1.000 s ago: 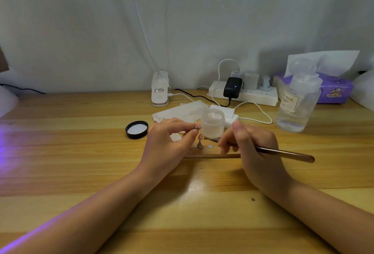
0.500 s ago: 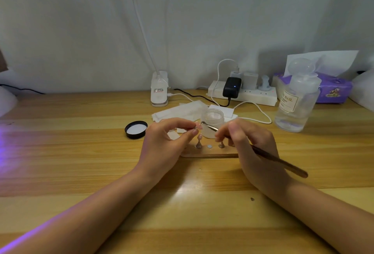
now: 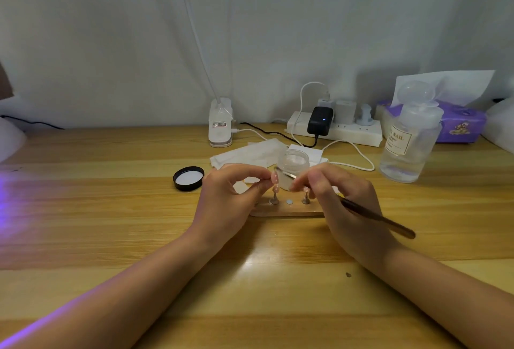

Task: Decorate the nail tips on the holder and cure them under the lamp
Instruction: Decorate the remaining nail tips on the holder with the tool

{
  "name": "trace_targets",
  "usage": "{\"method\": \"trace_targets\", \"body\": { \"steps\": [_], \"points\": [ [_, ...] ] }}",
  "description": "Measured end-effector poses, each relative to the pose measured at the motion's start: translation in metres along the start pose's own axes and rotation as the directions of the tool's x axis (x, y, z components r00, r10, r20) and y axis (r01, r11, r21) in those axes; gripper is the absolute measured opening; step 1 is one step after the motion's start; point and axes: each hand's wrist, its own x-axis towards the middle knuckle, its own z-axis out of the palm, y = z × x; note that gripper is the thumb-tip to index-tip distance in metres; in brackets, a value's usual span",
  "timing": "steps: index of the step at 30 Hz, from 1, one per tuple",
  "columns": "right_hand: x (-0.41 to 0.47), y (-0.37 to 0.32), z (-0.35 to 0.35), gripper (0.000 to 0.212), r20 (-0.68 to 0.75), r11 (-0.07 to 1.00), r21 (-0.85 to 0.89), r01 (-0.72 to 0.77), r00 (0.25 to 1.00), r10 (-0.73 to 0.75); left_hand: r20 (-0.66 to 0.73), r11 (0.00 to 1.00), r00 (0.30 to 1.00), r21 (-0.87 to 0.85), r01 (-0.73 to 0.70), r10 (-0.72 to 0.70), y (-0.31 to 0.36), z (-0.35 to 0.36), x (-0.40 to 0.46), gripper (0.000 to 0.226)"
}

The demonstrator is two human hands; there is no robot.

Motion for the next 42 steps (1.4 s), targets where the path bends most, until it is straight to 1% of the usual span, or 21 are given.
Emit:
{"method": "trace_targets", "body": {
  "steps": [4, 6, 8, 12, 13, 17, 20, 24, 25, 27, 28, 30, 33, 36, 42],
  "points": [
    [-0.0043, -0.0001, -0.0017, 0.039, -0.016, 0.995, 0.097, 0.01, 1.0, -0.009, 0.001, 1.0, 1.0, -0.01, 0.007, -0.007, 0.0002, 0.0001, 0.0, 0.023],
    [-0.0041, -0.0012, -0.0024, 0.038, -0.03, 0.996, 0.087, 0.015, 0.999, -0.013, 0.001, 1.0, 1.0, -0.028, -0.001, 0.001, 0.0017, 0.0006, -0.0001, 0.017],
    [-0.002, -0.0029, -0.0026, 0.031, -0.047, 0.998, 0.056, 0.008, 0.999, -0.005, 0.002, 0.999, 1.0, -0.046, -0.023, 0.024, 0.0037, 0.0011, -0.0002, 0.01],
    [0.0021, -0.0037, -0.0022, 0.009, -0.113, 0.997, 0.049, -0.056, 0.992, 0.061, 0.0, 0.996, 0.997, -0.054, -0.074, 0.074, 0.0056, 0.0005, -0.0013, 0.018],
    [0.0024, -0.0033, -0.002, 0.006, -0.122, 0.996, 0.056, -0.067, 0.99, 0.073, 0.002, 0.995, 0.997, -0.054, -0.083, 0.083, 0.0058, 0.0002, -0.0016, 0.02],
    [0.0032, -0.0031, -0.0021, 0.006, -0.13, 0.993, 0.074, -0.088, 0.987, 0.097, -0.005, 0.995, 0.997, -0.054, -0.082, 0.082, 0.0051, 0.0001, -0.0022, 0.02],
    [0.0041, -0.0043, -0.0023, 0.012, -0.115, 0.997, 0.046, -0.067, 0.991, 0.072, -0.011, 0.995, 0.997, -0.075, -0.072, 0.071, 0.0042, -0.0001, -0.0025, 0.02],
    [0.0038, -0.0055, -0.002, 0.01, -0.06, 1.0, -0.019, -0.02, 0.998, 0.019, 0.022, 0.991, 0.995, -0.092, -0.099, 0.102, 0.0031, 0.0011, -0.0025, 0.016],
    [0.0036, -0.006, -0.0018, 0.014, -0.04, 0.999, -0.054, -0.003, 0.999, 0.001, 0.034, 0.989, 0.992, -0.089, -0.12, 0.124, 0.0036, 0.0014, -0.0024, 0.014],
    [0.003, -0.006, -0.0002, 0.028, 0.012, 0.99, -0.135, 0.041, 0.999, -0.04, 0.062, 0.983, 0.983, -0.08, -0.165, 0.171, 0.0045, 0.0017, -0.0021, 0.015],
    [0.0028, -0.0057, 0.0007, 0.031, 0.032, 0.983, -0.17, 0.066, 0.998, -0.061, 0.074, 0.982, 0.981, -0.076, -0.173, 0.179, 0.0047, 0.0019, -0.0019, 0.017],
    [0.0025, -0.0049, 0.0019, 0.03, 0.048, 0.973, -0.207, 0.105, 0.994, -0.098, 0.095, 0.984, 0.981, -0.072, -0.164, 0.171, 0.0044, 0.0018, -0.0017, 0.021],
    [0.0026, -0.0034, 0.0018, 0.028, 0.041, 0.975, -0.182, 0.129, 0.991, -0.124, 0.11, 0.985, 0.979, -0.026, -0.172, 0.174, 0.0039, 0.0016, -0.0023, 0.024],
    [0.0034, -0.0027, 0.0016, 0.029, 0.037, 0.975, -0.177, 0.134, 0.991, -0.13, 0.11, 0.984, 0.978, -0.011, -0.177, 0.177, 0.0036, 0.0017, -0.0023, 0.027],
    [0.0027, -0.0031, 0.0016, 0.02, -0.002, 0.976, -0.172, 0.13, 0.991, -0.133, 0.11, 0.983, 0.977, -0.008, -0.181, 0.181, 0.0045, 0.002, -0.0024, 0.024]
  ]
}}
